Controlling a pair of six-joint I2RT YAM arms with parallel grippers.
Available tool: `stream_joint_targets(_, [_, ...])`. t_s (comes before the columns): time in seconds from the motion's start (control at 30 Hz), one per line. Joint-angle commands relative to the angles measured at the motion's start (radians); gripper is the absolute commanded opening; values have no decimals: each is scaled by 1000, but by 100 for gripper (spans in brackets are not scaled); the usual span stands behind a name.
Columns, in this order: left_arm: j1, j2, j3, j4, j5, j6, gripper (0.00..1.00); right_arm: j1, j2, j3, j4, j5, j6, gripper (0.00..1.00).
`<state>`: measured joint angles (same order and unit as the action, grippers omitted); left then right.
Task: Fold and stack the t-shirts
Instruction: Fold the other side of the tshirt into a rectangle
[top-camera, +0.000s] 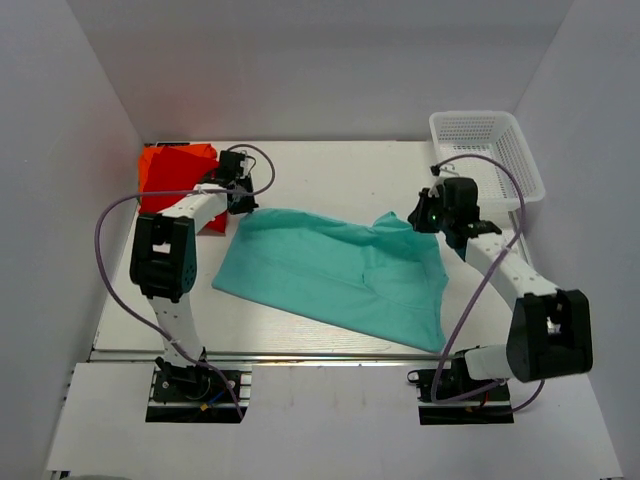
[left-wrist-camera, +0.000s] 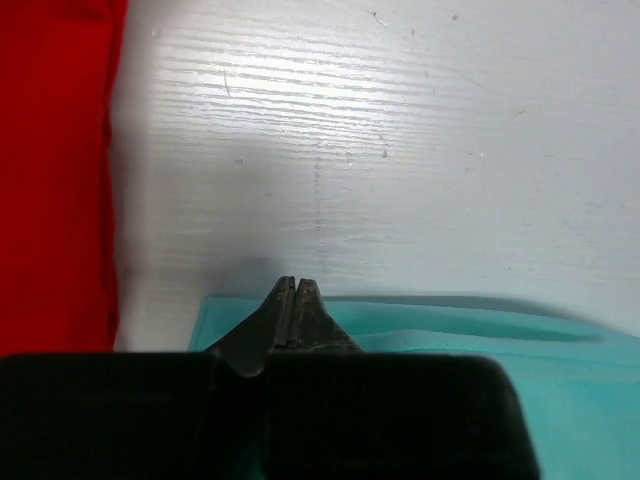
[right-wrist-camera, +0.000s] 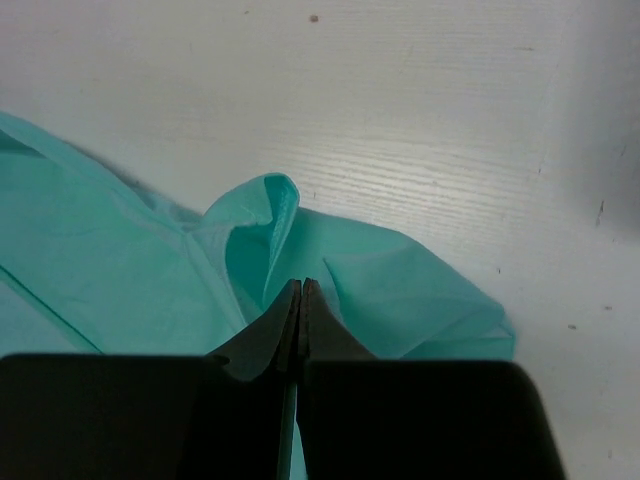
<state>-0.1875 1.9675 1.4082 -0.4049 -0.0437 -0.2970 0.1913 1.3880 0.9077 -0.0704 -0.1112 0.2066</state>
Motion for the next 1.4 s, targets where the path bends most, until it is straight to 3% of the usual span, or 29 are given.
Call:
stream_joint_targets(0.0, [-4, -99, -54, 60, -25, -8, 0, 10, -85, -97, 15, -7, 14, 0])
stream_joint_targets(0.2, [-4, -203, -170, 92, -105, -19, 0, 33, -254, -223, -23, -45, 40, 0])
stream_joint_targets(0.47, [-4, -216, -227, 104, -151, -28, 0, 73, -406, -351, -114, -90, 82, 0])
stream_joint_targets(0.8, [-4, -225, -236, 51, -205, -68, 0, 148, -463, -538, -106, -254, 181, 0])
stream_joint_targets(0.93, [-4, -216, -215, 17, -205, -94, 3, 171, -491, -586, -182, -327, 206, 28])
stream_joint_targets(0.97, [-4, -216, -215, 8, -205, -94, 6, 174, -512, -601, -195, -344, 208, 44])
stream_joint_targets(1.03, [-4, -216, -204, -6, -194, -105, 31, 180, -527, -612, -233, -424, 197, 69])
stream_joint_targets(1.1, [-4, -243, -204, -15, -185, -105, 68, 178, -566, -615, -247, -468, 186, 87])
stream_joint_targets(1.27, [-4, -314, -195, -35, -137, -114, 100, 178, -606, -509, -252, -427, 154, 90])
stream_joint_targets(1.37, [-4, -349, -186, -22, -76, -90, 100, 177, -595, -460, -200, -377, 158, 90])
